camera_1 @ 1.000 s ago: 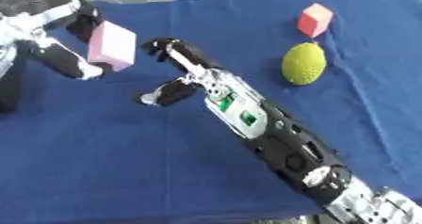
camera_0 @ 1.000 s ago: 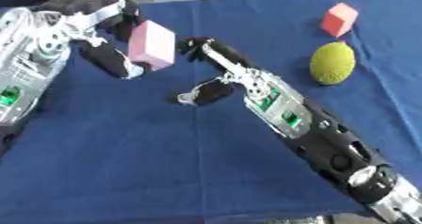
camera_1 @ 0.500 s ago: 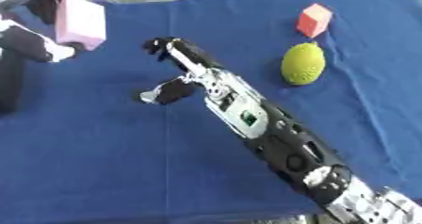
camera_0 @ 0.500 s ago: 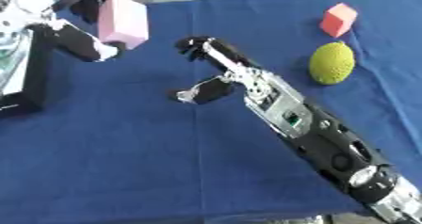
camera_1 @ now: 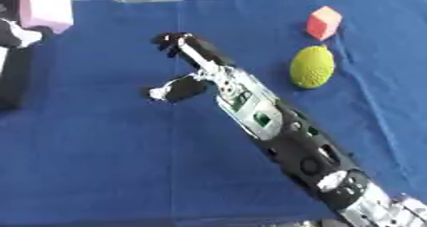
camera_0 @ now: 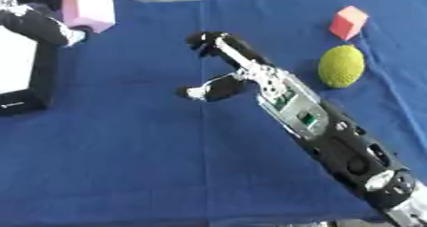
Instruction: Pick up the objects with one hand, pass them to the other hand, and then place them into the box on the other side of the table.
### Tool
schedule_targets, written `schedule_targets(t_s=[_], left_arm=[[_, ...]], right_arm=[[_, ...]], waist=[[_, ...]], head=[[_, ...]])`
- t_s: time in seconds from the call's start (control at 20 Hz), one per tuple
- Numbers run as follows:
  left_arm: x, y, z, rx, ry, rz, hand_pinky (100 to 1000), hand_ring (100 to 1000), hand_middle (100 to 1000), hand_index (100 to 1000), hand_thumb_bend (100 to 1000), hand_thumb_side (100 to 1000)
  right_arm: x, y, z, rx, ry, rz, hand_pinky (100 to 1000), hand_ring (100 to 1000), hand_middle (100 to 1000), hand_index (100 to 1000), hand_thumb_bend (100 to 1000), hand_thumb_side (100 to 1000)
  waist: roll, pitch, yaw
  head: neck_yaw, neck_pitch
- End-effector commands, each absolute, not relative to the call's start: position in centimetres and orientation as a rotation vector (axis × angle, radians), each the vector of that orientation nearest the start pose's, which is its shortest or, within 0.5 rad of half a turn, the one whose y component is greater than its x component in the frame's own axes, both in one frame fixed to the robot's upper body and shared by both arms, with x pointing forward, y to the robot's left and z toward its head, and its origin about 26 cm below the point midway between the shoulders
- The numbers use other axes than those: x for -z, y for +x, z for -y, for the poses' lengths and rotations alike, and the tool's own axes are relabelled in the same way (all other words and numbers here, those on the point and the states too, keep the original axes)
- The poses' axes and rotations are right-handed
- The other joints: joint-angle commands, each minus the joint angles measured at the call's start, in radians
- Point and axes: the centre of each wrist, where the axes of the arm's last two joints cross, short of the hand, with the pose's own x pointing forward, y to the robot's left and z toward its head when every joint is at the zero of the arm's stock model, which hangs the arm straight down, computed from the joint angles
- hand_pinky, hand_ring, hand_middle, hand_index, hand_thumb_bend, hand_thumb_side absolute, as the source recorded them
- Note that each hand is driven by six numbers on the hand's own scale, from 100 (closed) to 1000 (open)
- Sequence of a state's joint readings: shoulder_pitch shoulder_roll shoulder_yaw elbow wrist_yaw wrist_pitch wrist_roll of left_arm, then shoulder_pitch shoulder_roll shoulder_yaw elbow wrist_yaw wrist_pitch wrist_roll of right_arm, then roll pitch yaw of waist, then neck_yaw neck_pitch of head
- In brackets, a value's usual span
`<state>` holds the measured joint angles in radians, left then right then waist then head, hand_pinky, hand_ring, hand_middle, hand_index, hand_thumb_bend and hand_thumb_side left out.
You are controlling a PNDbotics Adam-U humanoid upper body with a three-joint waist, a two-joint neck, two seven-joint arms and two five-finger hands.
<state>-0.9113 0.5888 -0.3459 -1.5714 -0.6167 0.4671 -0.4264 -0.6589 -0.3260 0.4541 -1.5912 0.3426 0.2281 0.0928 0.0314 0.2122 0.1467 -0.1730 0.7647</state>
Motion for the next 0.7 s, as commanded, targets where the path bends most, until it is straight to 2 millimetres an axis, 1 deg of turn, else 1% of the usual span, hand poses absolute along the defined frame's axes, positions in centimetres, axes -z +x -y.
schedule_targets(t_s=[0.05,0.1,0.15,0.2,0.45,0.7], left_arm=[[-31.0,39.3,-22.6,1.142,1.004,1.538,667,515,399,410,182,114],[-31.0,39.5,-23.1,1.132,1.017,1.526,667,515,392,410,185,114],[-31.0,39.7,-23.5,1.121,1.032,1.515,667,516,392,410,187,114],[-30.9,39.8,-24.0,1.11,1.044,1.503,667,516,393,411,190,114],[-30.5,40.5,-26.2,1.039,1.089,1.447,667,515,392,410,183,115],[-30.2,41.1,-28.3,0.957,1.133,1.402,667,515,391,410,185,114]], right_arm=[[-19.3,36.4,14.2,-1.051,-0.342,1.927,834,773,770,869,587,282],[-19.5,36.3,14.2,-1.047,-0.343,1.935,834,773,770,869,586,282],[-19.7,36.3,14.2,-1.041,-0.345,1.944,835,772,770,869,562,301],[-19.9,36.2,14.2,-1.036,-0.346,1.951,835,772,770,869,585,284],[-20.6,36.0,14.3,-1.016,-0.34,1.974,835,770,769,868,592,297],[-21.0,35.9,14.3,-1.01,-0.325,1.988,835,770,769,868,607,312]], waist=[[-0.001,-0.014,-0.002],[-0.002,-0.014,-0.004],[-0.003,-0.013,-0.005],[-0.004,-0.012,-0.006],[-0.009,-0.007,-0.009],[-0.013,-0.004,-0.01]], head=[[0.015,0.005],[0.017,0.005],[0.021,0.005],[0.024,0.005],[0.047,0.005],[0.087,0.005]])
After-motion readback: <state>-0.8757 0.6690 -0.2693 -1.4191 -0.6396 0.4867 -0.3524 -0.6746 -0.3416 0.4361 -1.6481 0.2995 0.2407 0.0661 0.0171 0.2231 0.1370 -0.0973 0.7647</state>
